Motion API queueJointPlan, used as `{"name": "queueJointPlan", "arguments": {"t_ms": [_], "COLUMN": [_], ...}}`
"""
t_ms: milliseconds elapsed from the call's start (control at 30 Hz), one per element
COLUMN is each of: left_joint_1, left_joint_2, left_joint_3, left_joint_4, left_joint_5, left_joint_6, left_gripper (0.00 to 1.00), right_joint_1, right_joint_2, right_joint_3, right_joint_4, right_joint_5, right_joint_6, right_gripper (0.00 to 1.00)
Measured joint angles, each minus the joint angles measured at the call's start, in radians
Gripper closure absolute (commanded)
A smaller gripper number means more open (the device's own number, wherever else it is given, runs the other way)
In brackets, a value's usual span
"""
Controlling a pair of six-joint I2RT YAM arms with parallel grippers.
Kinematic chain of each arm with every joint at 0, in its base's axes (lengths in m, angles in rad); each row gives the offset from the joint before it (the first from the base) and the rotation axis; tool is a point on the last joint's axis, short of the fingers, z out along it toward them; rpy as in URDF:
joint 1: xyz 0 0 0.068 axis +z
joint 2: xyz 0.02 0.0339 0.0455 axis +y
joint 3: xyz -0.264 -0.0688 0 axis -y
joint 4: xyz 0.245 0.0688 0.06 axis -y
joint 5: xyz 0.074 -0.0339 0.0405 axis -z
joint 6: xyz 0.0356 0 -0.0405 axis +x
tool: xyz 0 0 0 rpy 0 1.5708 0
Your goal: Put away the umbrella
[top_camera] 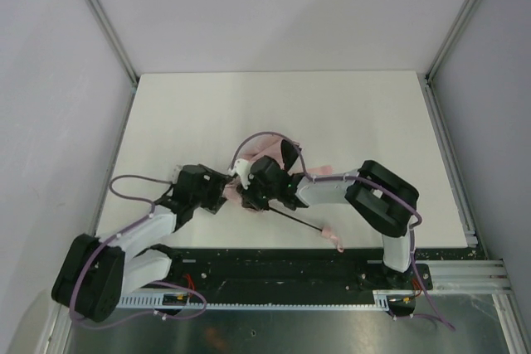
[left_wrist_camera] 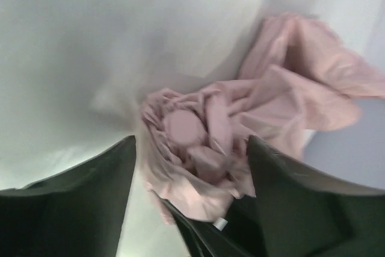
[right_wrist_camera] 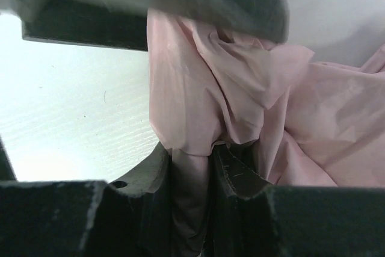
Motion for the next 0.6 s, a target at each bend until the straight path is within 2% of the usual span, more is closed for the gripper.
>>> {"name": "queueJointPlan", "arguments": {"t_ms": [100, 300, 500, 600], "left_joint_1": [0.045, 0.152, 0.164, 0.127], "left_joint_2": [-0.087, -0.248, -0.291, -0.305], "left_joint_3": [-0.007, -0.028, -0.068, -0.1], "left_joint_4": [0.003, 0.017, 0.024, 0.02], "left_joint_5": [0.028, 0.078, 0.18, 0.188], "left_joint_6": [0.024, 0.068, 0.063, 0.038], "left_gripper": [0.02, 0.0, 0.01, 0.01], "right_joint_1": [-0.059, -0.156, -0.227, -0.251], "right_joint_2": [0.011, 0.058, 0.122, 0.153], "right_joint_3": [-0.005, -0.005, -0.005, -0.005], "right_joint_4": [0.028, 0.09, 0.188, 0.243], "right_joint_5": [-0.146, -0.403, -0.586, -0.655], "right_joint_6": [0.034, 0.103, 0.227, 0.295], "right_gripper": [1.0, 1.0, 1.0, 1.0]}}
